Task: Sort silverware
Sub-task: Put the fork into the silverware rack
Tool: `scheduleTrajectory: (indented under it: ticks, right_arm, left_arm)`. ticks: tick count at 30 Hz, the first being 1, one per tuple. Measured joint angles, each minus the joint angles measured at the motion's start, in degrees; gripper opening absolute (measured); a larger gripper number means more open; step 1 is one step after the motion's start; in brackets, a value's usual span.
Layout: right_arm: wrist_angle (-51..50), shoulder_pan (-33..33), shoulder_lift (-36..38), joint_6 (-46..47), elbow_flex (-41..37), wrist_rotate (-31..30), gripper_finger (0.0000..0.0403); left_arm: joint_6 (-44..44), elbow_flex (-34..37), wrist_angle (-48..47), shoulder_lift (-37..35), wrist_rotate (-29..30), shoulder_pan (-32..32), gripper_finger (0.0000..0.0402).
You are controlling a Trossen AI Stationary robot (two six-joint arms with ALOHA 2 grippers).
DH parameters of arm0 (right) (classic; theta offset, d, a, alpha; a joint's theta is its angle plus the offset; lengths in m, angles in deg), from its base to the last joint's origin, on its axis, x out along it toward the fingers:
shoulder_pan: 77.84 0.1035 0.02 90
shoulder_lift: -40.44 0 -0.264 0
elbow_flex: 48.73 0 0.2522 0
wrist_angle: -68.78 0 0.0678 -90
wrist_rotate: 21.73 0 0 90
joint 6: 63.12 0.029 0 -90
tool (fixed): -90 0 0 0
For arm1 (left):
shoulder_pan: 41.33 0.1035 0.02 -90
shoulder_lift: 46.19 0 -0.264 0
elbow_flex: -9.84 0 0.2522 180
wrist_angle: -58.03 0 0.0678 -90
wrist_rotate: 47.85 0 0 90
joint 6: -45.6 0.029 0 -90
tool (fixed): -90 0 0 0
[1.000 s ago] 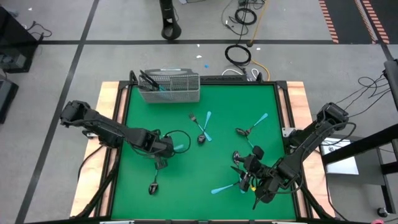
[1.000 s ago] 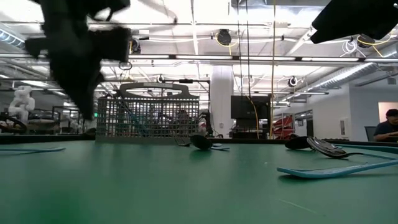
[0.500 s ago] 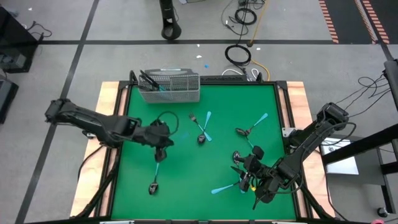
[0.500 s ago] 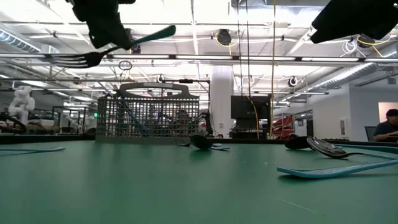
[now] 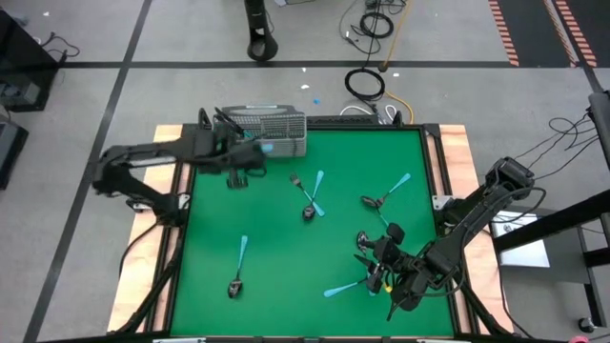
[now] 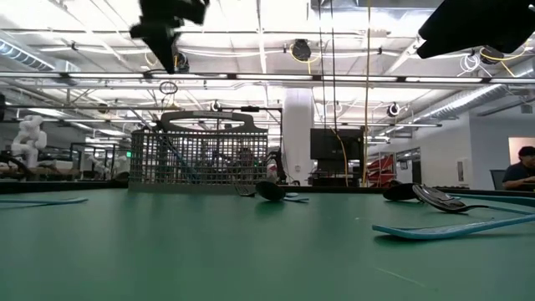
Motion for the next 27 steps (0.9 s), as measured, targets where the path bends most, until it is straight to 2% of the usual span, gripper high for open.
scheduleTrajectory:
  ticks: [4, 8, 11, 18, 27]
  right_arm:
    - [0.09, 0.00, 0.00, -0.01, 0.00, 0.00, 0.0164]
    - [-0.16, 0.00, 0.00, -0.24, 0.00, 0.00, 0.0164]
    - [-1.23, 0.00, 0.00, -0.39, 0.00, 0.00, 0.0164]
    - [-3.54, 0.15, 0.00, -0.37, 0.00, 0.00, 0.0164]
    - [-4.10, 0.13, 0.00, -0.22, 0.00, 2.91, 0.0164]
  left_arm:
    - [12.99, -5.44, -4.09, 7.31, 12.60, 4.51, 0.0000]
    - [26.85, -6.20, -2.34, 13.44, 27.15, 6.67, 0.0000]
    - [34.26, -6.20, -0.30, 17.64, 33.53, 7.94, 0.0000]
    - [41.23, -6.20, 5.59, 25.98, 34.60, 10.58, 0.0000]
    - [42.76, -6.20, 3.73, 32.06, 34.45, 11.83, 0.0000]
